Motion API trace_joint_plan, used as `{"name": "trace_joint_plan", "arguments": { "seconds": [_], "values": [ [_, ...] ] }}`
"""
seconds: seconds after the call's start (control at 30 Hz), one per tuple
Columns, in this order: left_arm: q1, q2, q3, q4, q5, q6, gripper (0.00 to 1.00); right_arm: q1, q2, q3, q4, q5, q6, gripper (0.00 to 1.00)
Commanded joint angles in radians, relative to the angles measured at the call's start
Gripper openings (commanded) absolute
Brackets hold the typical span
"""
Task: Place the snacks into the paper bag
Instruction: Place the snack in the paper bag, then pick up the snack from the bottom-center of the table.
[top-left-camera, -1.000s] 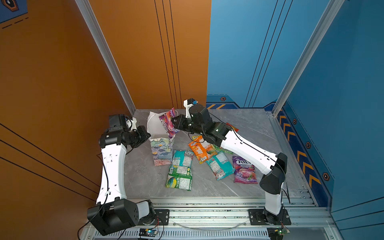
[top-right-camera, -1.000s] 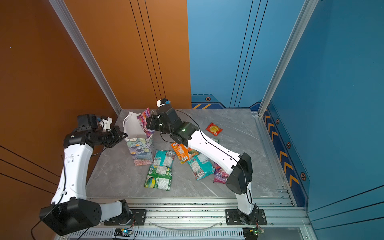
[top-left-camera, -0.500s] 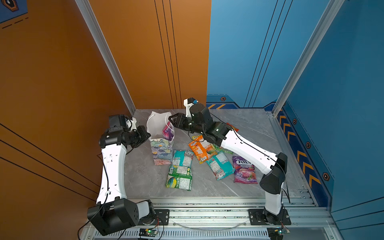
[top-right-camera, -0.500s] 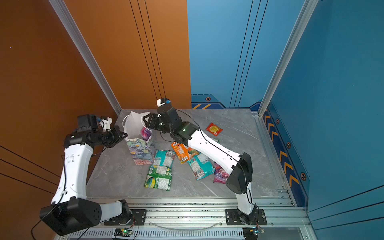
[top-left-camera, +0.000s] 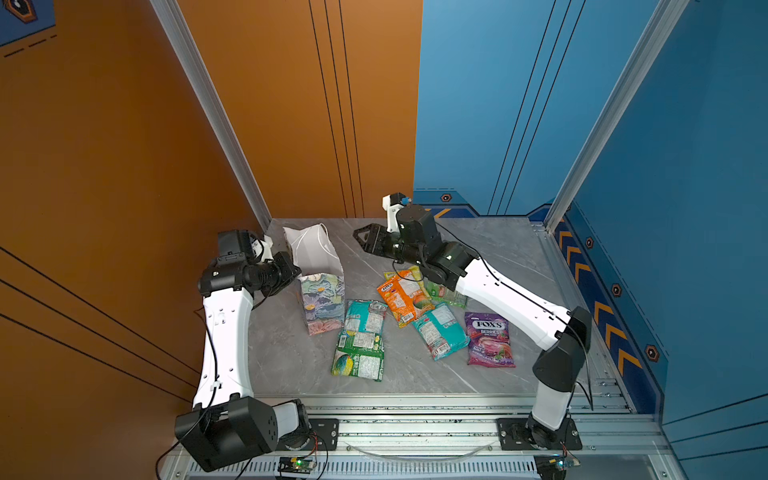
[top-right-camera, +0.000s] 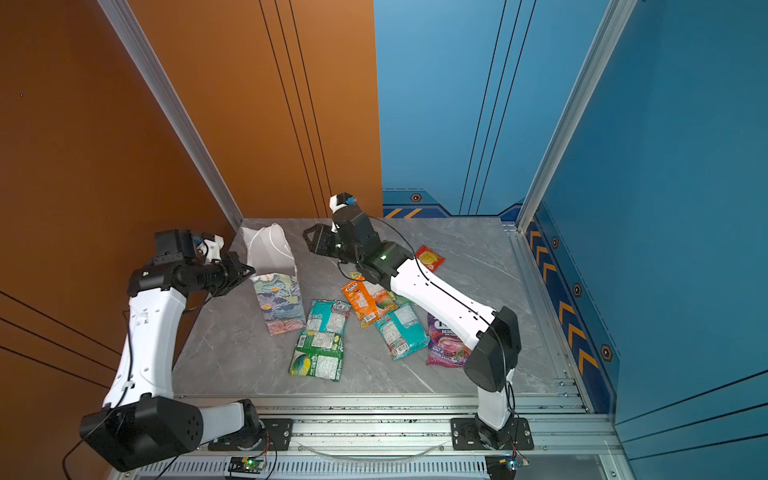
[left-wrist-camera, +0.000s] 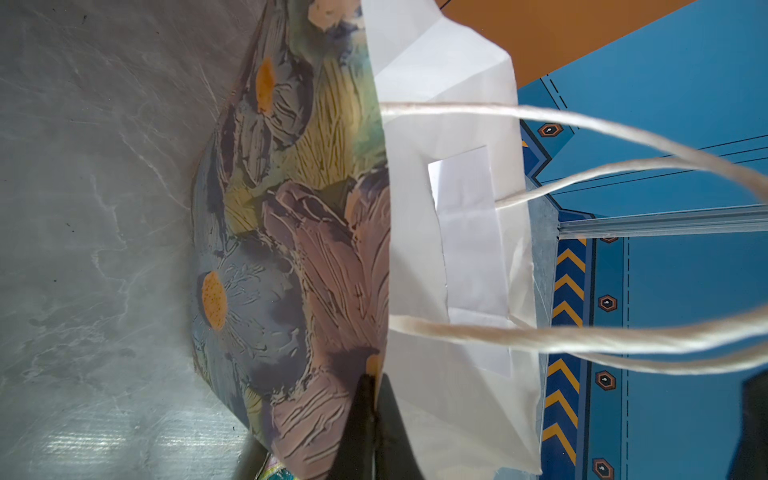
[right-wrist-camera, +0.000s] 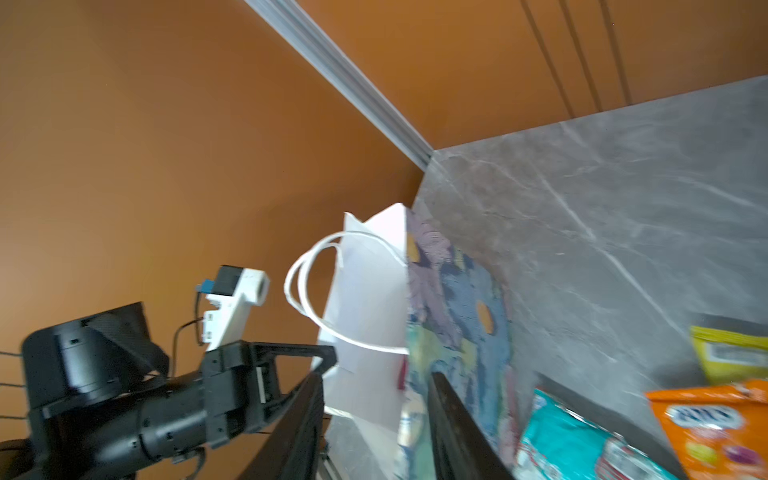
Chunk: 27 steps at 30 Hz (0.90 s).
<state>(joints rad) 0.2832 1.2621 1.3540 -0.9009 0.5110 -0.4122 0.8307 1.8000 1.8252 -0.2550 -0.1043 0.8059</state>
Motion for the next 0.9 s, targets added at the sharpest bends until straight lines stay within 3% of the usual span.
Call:
{"name": "trace_joint_plan", "arguments": {
  "seconds": [0.0,0.17,0.47,0.7,0.87],
  "values": [
    [0.008,-0.017,-0.015,0.007,0.036,0.003,0.00,-0.061,-0.104,-0.140,-0.067,0.011,-0.065,0.48],
    [0.010,-0.017,-0.021,0.007,0.037,0.002,0.00,-0.123,-0.188,-0.342,-0.165,-0.084,-0.085,0.49],
    [0.011,-0.012,-0.021,0.008,0.037,0.006,0.00,-0.065,-0.169,-0.625,-0.088,-0.318,0.013,0.50],
    [0.013,-0.015,-0.038,0.007,0.047,0.008,0.00,-0.034,-0.087,-0.729,0.078,-0.443,0.107,0.54],
    [0.013,-0.018,-0.038,0.007,0.050,0.007,0.00,-0.006,-0.025,-0.753,0.124,-0.464,0.130,0.55]
  ]
}}
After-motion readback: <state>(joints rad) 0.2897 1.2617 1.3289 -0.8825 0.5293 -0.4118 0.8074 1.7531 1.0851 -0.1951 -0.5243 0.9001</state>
